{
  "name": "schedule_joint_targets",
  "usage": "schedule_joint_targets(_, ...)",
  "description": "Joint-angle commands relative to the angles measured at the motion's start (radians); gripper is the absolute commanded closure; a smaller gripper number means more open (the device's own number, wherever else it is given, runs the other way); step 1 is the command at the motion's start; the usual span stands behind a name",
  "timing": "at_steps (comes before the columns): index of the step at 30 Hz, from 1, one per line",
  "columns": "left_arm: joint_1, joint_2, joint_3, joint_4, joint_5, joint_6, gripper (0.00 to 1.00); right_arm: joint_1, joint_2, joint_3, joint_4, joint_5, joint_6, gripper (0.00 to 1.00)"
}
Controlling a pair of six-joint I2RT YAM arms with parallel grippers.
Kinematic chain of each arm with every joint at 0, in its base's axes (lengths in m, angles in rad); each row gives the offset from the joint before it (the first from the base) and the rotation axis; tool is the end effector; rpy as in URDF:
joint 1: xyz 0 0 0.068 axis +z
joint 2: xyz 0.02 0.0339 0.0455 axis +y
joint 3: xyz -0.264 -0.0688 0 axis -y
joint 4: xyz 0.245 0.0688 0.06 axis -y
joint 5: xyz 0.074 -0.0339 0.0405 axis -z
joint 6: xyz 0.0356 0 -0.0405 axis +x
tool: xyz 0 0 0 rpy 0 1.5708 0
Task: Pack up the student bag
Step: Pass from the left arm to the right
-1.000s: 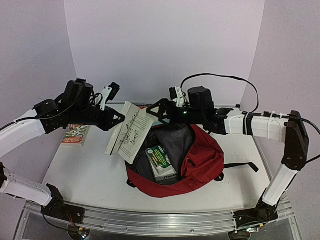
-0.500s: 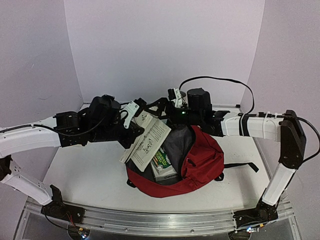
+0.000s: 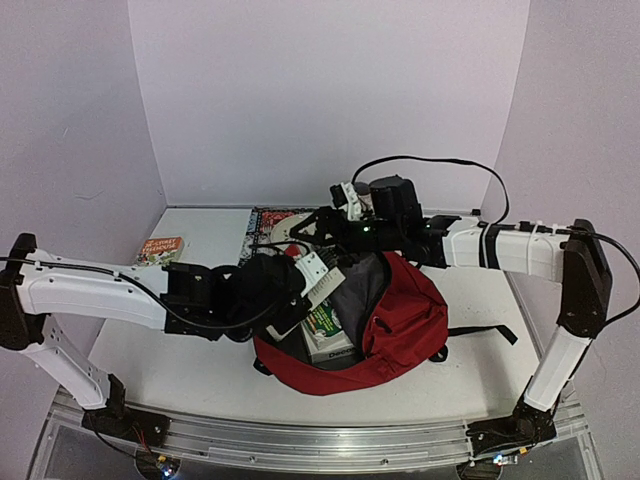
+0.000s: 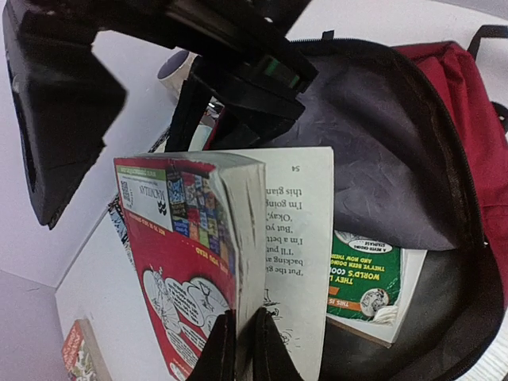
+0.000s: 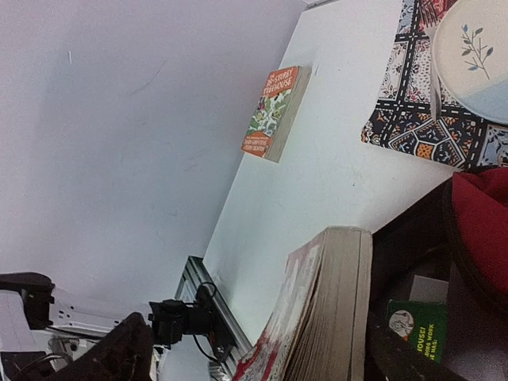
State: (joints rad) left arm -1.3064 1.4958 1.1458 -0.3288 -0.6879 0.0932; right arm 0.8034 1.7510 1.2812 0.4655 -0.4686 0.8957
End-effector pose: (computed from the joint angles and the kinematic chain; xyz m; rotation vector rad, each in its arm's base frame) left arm 0.1080 -0.3126 0.2854 1.0506 1.7923 0.0445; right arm 0.2791 0.3125 0.3154 -0.3449 1.8209 1.6325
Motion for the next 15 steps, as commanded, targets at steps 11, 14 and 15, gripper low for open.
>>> schedule_joint_targets(11, -0.067, 0.077, 0.064, 0.108, -0.226, 0.099, 0.93, 0.005, 0.008, 0.062, -0.126, -0.085, -0.147, 1.00)
schedule_joint_targets(14, -0.070, 0.058, 0.053, 0.109, -0.226, 0.088, 0.77, -0.007, -0.014, 0.062, -0.127, -0.078, -0.160, 1.00)
schedule_joint_targets(15, -0.070, 0.047, 0.047, 0.110, -0.225, 0.082, 0.71, -0.013, -0.023, 0.060, -0.126, -0.074, -0.164, 1.00)
